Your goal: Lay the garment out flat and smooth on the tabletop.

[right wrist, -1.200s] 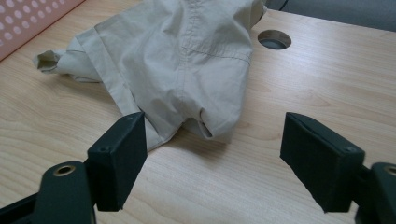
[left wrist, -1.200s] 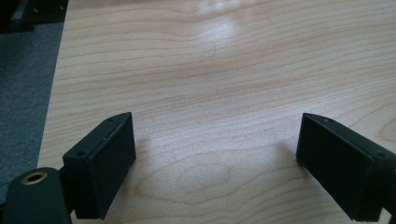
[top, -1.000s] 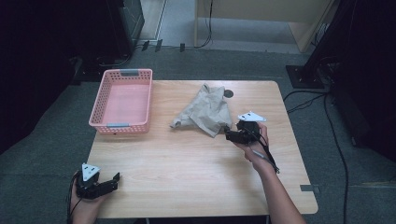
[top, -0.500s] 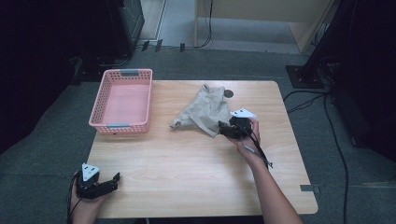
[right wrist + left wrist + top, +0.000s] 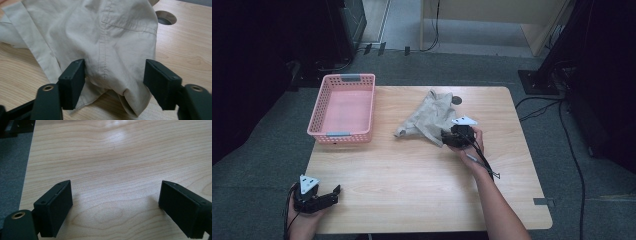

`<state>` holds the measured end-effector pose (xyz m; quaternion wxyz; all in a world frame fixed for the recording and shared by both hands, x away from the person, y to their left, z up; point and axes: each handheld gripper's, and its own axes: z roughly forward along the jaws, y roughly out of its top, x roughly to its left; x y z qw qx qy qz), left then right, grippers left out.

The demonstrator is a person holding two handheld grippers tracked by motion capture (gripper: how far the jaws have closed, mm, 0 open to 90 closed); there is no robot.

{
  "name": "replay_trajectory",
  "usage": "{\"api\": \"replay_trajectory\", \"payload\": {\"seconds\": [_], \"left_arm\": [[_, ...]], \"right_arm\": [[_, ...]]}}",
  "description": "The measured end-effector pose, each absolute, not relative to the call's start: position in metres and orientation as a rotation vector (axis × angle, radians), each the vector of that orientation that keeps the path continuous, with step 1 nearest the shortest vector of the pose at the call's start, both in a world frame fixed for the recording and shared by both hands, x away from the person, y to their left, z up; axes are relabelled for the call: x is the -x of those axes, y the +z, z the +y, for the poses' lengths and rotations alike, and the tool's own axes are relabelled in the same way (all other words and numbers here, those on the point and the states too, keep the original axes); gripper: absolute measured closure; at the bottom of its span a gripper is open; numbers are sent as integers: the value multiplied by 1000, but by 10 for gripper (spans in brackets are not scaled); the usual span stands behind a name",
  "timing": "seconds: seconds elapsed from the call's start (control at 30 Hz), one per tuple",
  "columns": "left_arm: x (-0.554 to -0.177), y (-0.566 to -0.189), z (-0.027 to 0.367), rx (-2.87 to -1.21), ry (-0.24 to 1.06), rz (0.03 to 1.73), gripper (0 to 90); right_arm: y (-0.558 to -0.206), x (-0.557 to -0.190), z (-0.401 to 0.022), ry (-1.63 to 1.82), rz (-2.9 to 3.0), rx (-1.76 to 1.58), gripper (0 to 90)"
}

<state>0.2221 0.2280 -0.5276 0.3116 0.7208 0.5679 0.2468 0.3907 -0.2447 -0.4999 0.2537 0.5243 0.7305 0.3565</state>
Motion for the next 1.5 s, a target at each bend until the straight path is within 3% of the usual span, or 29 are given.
{"api": "replay_trajectory", "payload": {"seconds": [0.27,0.4,0.93,1.2,1.5], "left_arm": [[-222,-528,228,-1903,651,1498,122],[-222,-528,228,-1905,650,1496,122],[-221,-527,230,-1880,605,1476,122],[-218,-518,222,-1860,678,1429,122],[-219,-502,206,-1823,666,1352,122]], "right_arm": [[-500,-387,-241,915,1979,-1365,757],[-498,-384,-243,928,1979,-1357,840],[-493,-358,-250,971,2037,-1329,878],[-493,-347,-256,990,2074,-1321,880],[-494,-338,-265,1028,2101,-1329,880]]}}
